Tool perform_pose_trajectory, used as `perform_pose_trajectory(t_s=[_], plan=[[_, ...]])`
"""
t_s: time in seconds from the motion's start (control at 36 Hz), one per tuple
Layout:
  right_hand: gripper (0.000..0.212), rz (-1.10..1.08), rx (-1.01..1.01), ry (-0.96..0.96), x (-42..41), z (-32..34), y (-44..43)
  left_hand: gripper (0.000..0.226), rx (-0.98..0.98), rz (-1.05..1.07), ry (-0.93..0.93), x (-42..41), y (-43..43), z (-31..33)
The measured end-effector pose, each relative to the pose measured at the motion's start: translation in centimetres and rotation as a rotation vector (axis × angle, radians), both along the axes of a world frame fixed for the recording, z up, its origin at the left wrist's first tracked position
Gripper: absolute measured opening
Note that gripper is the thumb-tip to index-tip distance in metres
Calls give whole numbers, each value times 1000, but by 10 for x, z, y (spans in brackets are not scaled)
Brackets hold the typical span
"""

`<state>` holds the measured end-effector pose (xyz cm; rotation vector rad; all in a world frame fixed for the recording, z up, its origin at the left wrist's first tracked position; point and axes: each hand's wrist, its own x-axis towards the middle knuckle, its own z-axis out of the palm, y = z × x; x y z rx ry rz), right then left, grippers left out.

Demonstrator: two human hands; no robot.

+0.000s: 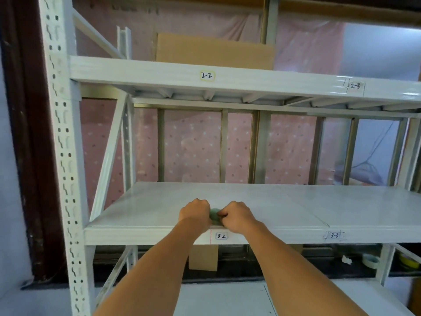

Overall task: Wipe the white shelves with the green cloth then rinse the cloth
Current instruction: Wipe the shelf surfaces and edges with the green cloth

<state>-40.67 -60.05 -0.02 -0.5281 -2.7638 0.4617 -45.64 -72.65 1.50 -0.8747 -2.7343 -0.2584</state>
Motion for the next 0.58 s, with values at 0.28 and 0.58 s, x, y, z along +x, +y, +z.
perform_pose_trajectory(t_s=[0.28,0.58], plan=[[30,81,-11,16,10,-1,-15,10,15,48,-4,8,-20,-2],[26,88,-31,14,3,2,-14,11,37,36,-32,-5,-23,-3]])
